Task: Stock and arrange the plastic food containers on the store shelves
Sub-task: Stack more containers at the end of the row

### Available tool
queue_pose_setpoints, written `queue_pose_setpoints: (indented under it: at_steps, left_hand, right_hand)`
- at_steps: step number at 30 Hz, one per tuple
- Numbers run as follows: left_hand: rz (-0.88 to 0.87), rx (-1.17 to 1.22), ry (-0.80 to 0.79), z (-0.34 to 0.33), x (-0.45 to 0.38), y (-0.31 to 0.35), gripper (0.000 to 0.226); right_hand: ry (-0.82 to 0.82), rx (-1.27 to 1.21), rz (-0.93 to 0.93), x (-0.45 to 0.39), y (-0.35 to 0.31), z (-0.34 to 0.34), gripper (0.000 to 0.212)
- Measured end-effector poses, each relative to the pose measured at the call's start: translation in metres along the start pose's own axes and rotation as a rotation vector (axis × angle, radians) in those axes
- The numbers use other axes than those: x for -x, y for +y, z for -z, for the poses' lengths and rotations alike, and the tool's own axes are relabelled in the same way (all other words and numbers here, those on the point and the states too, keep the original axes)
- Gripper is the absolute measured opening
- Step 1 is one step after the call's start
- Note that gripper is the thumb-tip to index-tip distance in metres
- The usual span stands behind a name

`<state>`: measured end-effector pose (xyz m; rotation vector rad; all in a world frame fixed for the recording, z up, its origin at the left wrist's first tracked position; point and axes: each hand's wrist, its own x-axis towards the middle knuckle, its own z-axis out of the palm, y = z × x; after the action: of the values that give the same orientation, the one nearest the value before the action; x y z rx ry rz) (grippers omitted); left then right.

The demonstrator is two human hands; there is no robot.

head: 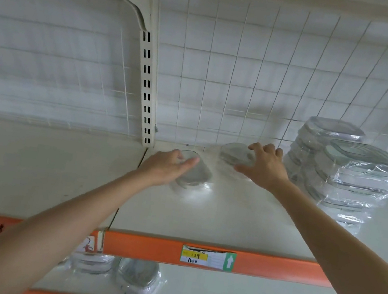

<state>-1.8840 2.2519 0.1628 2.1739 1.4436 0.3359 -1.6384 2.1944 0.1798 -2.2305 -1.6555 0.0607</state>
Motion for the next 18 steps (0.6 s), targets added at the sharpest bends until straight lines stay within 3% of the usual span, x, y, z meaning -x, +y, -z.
queue_pose_setpoints:
  at_steps: [3,4,6,9,12,15,18]
  left_hand:
    - [-0.146,0.19,0.117,0.004,0.0,0.003,0.011]
    - [-0.16,0.175,0.18,0.005,-0.003,0.0,0.012]
    - [-0.138,0.164,0.182,0.007,-0.009,-0.004,0.031]
    - [-0.117,0.192,-0.001,0.003,-0.013,-0.01,0.061]
    - [-0.163,0.219,-0.141,-0.004,-0.012,-0.012,0.089]
    - [-0.223,0.212,-0.2,-0.009,-0.013,-0.011,0.106]
    - [-0.238,0.219,-0.192,-0.007,-0.016,-0.01,0.105]
  right_hand:
    - [0.048,-0.078,-0.004,-0.003,-0.005,0.006,0.07]
    - [0.056,-0.112,0.008,-0.003,-0.007,0.009,0.068]
    - [0.033,-0.208,0.054,-0.002,-0.011,0.014,0.064]
    - [-0.119,-0.319,0.2,0.006,-0.015,0.021,0.053]
    - [-0.254,-0.249,0.316,0.017,-0.019,0.016,0.053]
    - [-0.219,-0.184,0.335,0.025,-0.024,0.005,0.057]
    - [-0.163,-0.082,0.36,0.028,-0.031,0.001,0.059]
